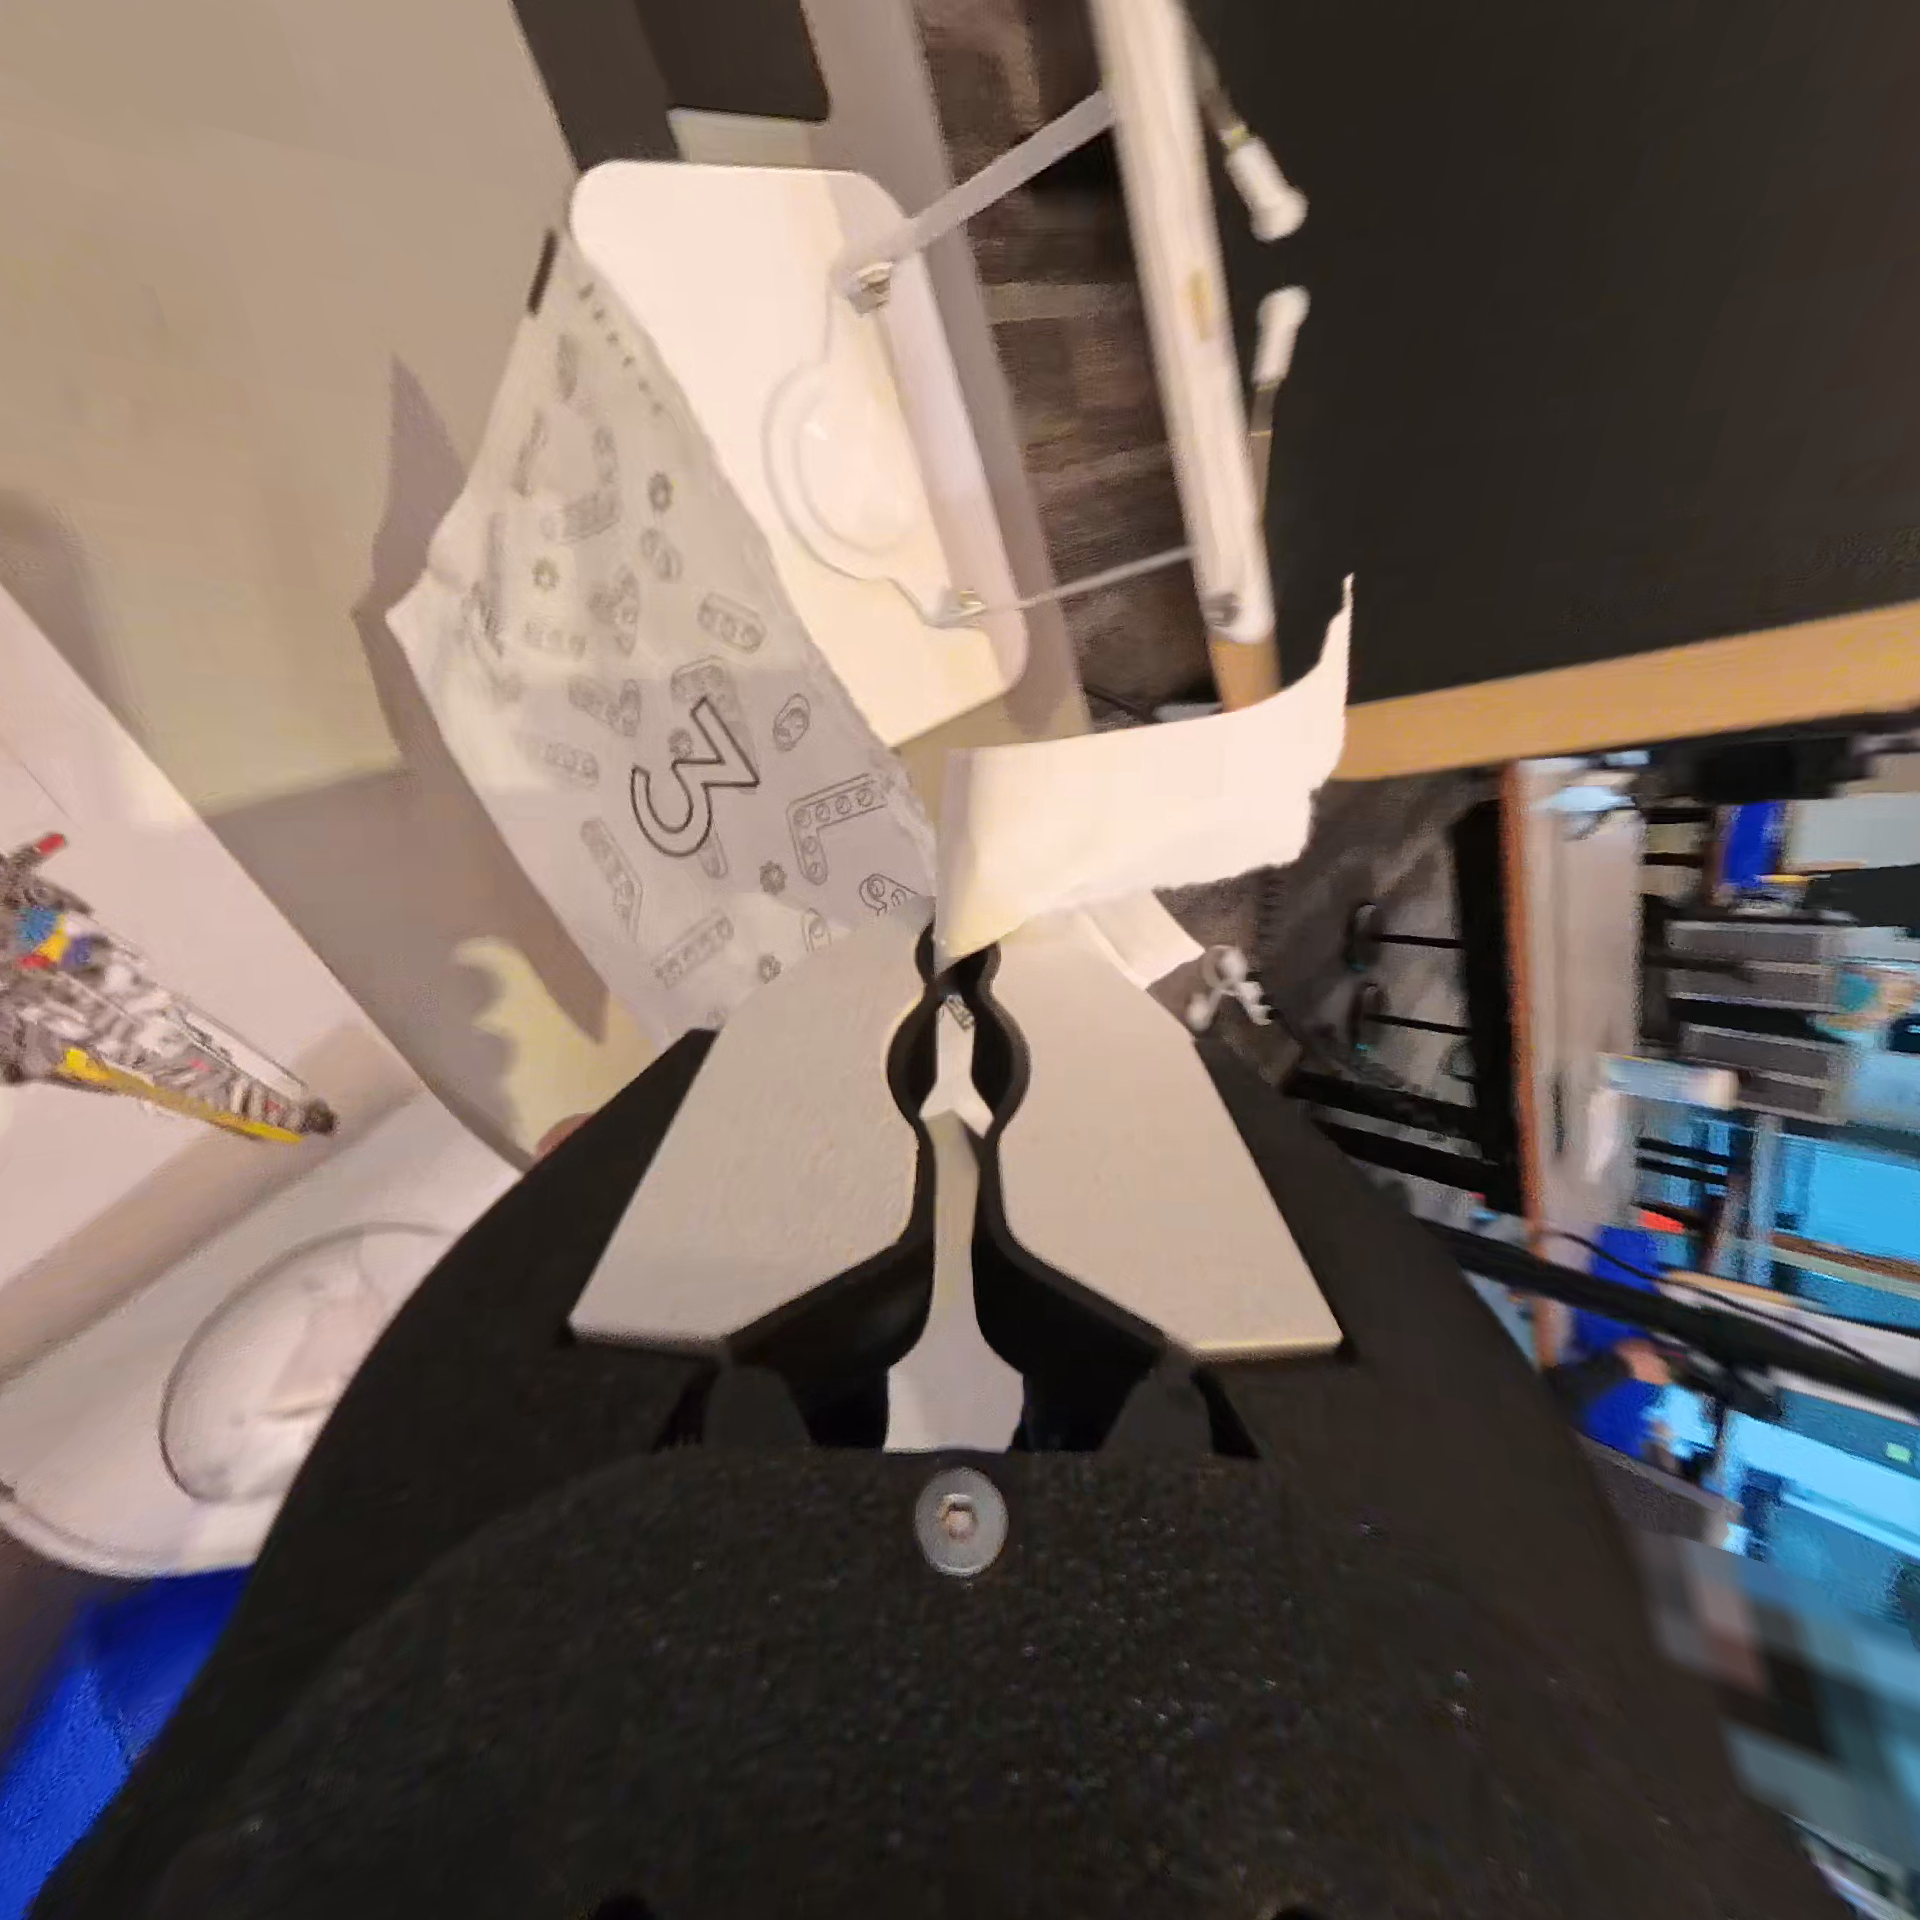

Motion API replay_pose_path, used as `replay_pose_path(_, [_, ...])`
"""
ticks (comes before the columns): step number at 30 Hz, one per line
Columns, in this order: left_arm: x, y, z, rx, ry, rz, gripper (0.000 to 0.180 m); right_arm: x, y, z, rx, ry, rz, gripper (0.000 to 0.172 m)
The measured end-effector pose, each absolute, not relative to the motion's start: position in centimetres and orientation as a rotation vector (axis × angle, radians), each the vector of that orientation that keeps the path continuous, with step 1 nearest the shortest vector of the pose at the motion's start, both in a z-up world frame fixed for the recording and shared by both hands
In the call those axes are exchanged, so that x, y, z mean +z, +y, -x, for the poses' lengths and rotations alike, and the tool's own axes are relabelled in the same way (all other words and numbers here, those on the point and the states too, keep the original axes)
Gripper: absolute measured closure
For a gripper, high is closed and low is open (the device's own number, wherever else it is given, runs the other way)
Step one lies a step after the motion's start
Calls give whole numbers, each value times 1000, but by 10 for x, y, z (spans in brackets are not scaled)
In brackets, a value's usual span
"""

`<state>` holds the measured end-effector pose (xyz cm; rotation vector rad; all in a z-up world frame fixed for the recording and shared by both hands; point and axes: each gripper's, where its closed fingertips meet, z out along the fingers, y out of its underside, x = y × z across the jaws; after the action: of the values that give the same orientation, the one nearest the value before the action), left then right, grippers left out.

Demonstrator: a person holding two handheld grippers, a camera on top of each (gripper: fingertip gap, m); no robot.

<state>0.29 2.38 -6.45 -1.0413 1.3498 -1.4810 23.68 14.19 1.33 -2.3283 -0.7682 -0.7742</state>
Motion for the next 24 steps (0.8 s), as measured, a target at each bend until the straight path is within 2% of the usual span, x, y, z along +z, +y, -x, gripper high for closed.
replay_pose_path(4, [-70, 44, -3, -1480, 1292, 1074, 136, -55, 172, -244, -573, -719, 2497, 171])
replay_pose_path(8, [-80, 51, -4, -1537, 1277, 1166, 136, -93, 196, -259, -459, -584, 2527, 169])
replay_pose_path(10, [-87, 56, -7, -1513, 1283, 1207, 135, -104, 206, -263, -437, -521, 2527, 159])
replay_pose_path(14, [-98, 66, -10, -1475, 1287, 1262, 132, -109, 213, -264, -465, -380, 2524, 127])
replay_pose_path(18, [-117, 72, -16, -1399, 1342, 1363, 129, -105, 189, -244, -499, -334, 2496, 106])
replay_pose_path(24, [-134, 74, -15, -1270, 1451, 1394, 121, -140, 104, -134, -176, -598, 2375, 103])
